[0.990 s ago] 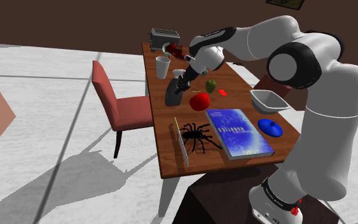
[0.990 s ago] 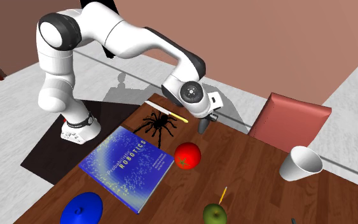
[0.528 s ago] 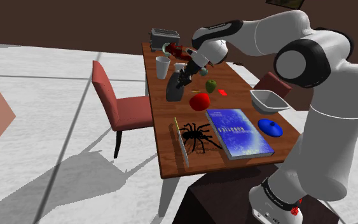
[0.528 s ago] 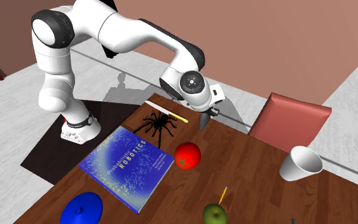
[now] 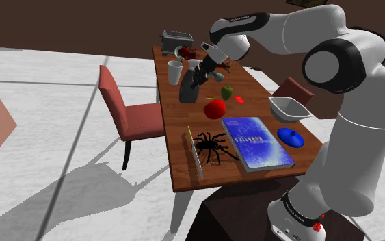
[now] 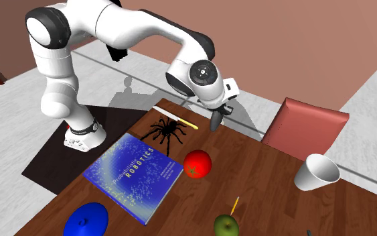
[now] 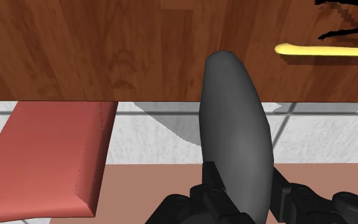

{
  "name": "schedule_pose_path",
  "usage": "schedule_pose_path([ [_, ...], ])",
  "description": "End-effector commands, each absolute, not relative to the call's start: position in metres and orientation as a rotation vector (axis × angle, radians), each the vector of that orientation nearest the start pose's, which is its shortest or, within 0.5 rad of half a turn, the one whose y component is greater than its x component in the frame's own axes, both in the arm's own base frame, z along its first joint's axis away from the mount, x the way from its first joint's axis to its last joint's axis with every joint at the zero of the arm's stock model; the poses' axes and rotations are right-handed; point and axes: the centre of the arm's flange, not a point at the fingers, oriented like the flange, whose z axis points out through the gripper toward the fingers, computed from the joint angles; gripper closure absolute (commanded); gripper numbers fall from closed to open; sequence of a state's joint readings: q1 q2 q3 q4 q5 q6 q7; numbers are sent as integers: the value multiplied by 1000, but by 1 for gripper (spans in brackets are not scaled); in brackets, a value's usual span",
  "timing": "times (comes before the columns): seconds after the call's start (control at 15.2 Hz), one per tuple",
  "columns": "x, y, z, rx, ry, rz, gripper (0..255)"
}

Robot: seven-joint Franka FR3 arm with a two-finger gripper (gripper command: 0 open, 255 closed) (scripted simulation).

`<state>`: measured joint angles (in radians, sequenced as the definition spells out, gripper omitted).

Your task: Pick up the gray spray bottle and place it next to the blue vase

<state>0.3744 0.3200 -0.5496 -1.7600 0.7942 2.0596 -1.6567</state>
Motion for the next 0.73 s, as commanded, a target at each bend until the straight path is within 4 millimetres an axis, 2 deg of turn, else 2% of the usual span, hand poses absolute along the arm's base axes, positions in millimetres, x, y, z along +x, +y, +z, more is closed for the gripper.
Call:
schedule_pose_path([
  [0.0,645,-46,428,-2340,-1495,-649,255],
  [0.66,645,-46,481,-2340,-1495,-649,255],
])
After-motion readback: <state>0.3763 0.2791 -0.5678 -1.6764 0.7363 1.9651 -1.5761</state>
